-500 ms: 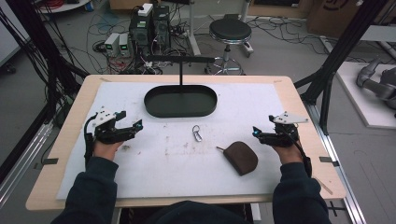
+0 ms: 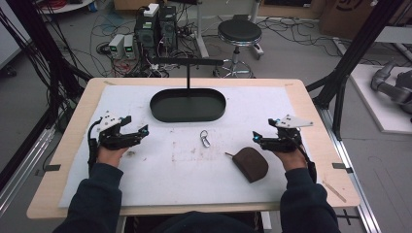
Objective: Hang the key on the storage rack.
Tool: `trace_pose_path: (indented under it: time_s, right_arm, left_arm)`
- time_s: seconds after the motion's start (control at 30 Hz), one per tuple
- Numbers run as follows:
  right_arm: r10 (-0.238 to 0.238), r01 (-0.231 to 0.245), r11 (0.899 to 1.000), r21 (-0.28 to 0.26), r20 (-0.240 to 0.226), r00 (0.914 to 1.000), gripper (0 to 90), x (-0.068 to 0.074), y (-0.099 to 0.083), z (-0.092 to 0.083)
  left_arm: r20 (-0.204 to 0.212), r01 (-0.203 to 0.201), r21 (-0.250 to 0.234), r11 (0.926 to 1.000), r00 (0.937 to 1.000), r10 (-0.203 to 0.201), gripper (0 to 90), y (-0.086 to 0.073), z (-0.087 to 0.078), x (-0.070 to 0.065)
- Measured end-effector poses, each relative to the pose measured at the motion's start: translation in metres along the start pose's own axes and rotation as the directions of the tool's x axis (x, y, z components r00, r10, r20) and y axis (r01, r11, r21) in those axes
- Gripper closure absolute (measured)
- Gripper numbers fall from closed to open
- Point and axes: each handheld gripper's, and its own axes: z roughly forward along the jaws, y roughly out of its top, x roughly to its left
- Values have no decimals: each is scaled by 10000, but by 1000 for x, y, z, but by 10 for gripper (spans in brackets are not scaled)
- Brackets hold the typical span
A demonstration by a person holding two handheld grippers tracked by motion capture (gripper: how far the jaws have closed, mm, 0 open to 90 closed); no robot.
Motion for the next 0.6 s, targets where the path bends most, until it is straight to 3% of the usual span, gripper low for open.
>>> trace_pose_path:
  time_s: [0.13, 0.17, 0.27, 0.33, 0.4, 0.43, 0.5, 0.6]
  right_arm:
    - [-111, 114, 9999, 54, -430, 9990, 213, 13, 7, 9]
    - [-267, 279, 9995, 148, -747, 9969, 267, 19, 11, 15]
    - [-413, 431, 9989, 183, -898, 9951, 275, 25, 15, 21]
    - [-597, 625, 9979, 191, -1247, 9904, 408, 33, 23, 33]
    - [-578, 614, 9979, 217, -1377, 9888, 444, 36, 26, 38]
    - [-576, 652, 9972, 372, -1775, 9824, 509, 42, 32, 50]
    - [-463, 634, 9954, 715, -2196, 9745, 520, 47, 37, 65]
    - [-363, 640, 9923, 1061, -2447, 9689, 525, 54, 42, 80]
  left_arm:
    - [26, -34, 45, 10000, 10000, 34, 209, -1, 0, -1]
    - [36, -42, 54, 10000, 10000, 41, 210, -2, 0, -1]
    - [32, 4, 73, 10000, 10000, -4, 210, -3, 1, 0]
    - [76, -5, 141, 9999, 10000, 4, 212, -3, 2, 1]
    - [89, 54, 181, 9998, 9999, -56, 214, -4, 3, 1]
    - [101, 41, 180, 9998, 9999, -43, 215, -4, 3, 1]
    - [122, 39, 223, 9997, 9999, -41, 216, -4, 4, 2]
    - [131, 59, 273, 9996, 9999, -62, 216, -4, 4, 2]
